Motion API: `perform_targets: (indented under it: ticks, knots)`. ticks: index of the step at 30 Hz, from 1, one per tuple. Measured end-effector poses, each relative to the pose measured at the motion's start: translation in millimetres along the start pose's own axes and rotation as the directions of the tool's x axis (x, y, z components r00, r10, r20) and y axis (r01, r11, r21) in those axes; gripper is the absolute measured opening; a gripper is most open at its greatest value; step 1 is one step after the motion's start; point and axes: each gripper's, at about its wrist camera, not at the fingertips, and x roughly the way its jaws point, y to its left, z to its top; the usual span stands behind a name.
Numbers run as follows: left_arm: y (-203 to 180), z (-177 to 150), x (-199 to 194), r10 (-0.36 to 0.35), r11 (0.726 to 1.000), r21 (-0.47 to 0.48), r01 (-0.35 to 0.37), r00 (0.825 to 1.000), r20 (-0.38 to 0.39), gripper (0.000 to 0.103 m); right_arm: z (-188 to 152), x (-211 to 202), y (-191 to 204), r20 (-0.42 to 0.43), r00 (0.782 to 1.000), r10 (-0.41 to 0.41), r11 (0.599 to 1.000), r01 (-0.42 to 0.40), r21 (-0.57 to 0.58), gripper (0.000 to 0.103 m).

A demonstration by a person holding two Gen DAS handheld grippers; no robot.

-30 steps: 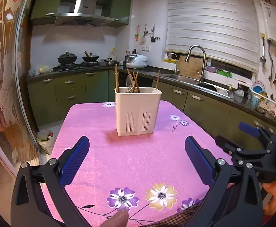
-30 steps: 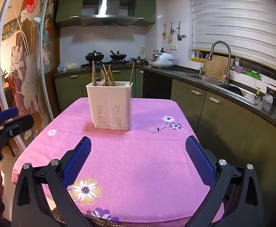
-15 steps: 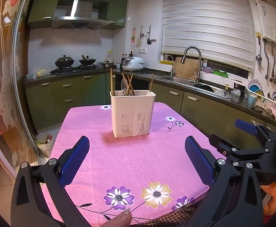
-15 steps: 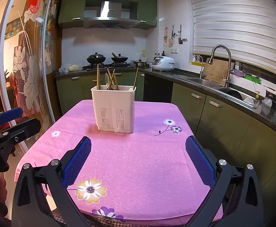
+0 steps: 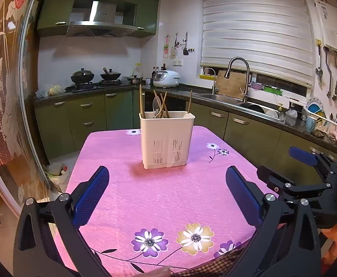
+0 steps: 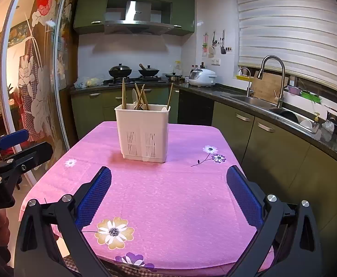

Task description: Organize utensils

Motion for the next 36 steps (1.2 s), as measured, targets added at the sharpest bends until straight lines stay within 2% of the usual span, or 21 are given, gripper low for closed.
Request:
perform_targets:
  ticks: [29,36]
  knots:
    - [6.2,3.2,-2.8,-0.012,1.0,-0.016,0.012,1.0,0.003,0.096,-0.6,3.2,2.3,-0.006,1.0,0.009,1.0,-0.009,-0.002,0.099]
    - [10.0,5.7,-3.5,-0.04,0.999,-0.035,0.04,0.999,-0.002,0.096,-1.6,4.8,3.0,-0.01,1.0,0.008,1.0,-0.008,-0.001,0.099]
